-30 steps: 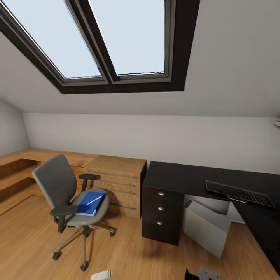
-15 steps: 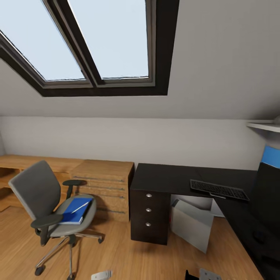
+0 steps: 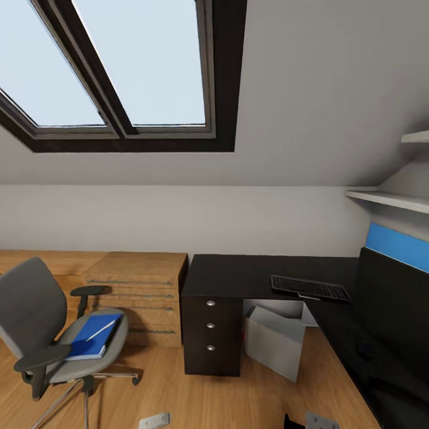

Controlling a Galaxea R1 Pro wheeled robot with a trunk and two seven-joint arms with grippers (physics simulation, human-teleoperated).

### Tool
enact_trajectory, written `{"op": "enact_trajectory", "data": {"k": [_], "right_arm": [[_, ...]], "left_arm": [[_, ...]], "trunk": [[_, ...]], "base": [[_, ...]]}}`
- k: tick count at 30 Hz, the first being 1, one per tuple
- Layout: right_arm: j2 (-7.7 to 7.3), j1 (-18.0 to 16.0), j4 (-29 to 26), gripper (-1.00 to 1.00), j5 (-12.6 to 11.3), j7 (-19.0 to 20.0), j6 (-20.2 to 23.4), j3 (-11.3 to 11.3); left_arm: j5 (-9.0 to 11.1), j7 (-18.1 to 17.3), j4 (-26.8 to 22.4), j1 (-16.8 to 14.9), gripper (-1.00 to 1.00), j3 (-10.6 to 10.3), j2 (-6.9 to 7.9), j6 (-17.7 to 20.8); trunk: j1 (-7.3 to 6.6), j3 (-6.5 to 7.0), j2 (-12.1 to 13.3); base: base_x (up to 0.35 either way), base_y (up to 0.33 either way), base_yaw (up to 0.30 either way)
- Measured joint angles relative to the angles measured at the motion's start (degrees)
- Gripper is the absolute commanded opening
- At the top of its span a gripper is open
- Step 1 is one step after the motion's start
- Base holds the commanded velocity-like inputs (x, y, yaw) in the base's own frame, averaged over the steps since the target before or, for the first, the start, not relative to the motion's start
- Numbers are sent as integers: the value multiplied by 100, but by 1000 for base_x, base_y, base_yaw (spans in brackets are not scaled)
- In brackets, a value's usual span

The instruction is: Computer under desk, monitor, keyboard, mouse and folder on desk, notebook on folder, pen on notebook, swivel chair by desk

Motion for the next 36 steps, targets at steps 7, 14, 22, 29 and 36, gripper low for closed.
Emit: {"op": "enact_trajectory", "data": {"k": [7,14,22,29,36], "right_arm": [[8,75,0,100,52,-1,-217,-1],[37,149,0,100,412,-14,-260,2],[49,153,-18,100,560,-22,-281,81],[53,153,-37,100,592,-23,-281,103],[53,148,-1674,100,649,-115,60,314]], "left_arm": [[-4,2,-1,-3,100,0,0,-11],[-4,4,-3,-2,100,0,-1,-15],[12,-19,-3,-2,100,-7,-9,-543],[16,-33,-3,-2,100,-4,-1,-691],[-21,-31,-1029,-2,100,-34,8,-90]], "trunk": [[-154,158,276],[-308,298,556],[-483,443,877],[-616,551,1120],[-616,553,1119]], "base": [[0,0,-212],[0,0,-61],[0,0,-4],[0,0,0],[0,0,0]]}}
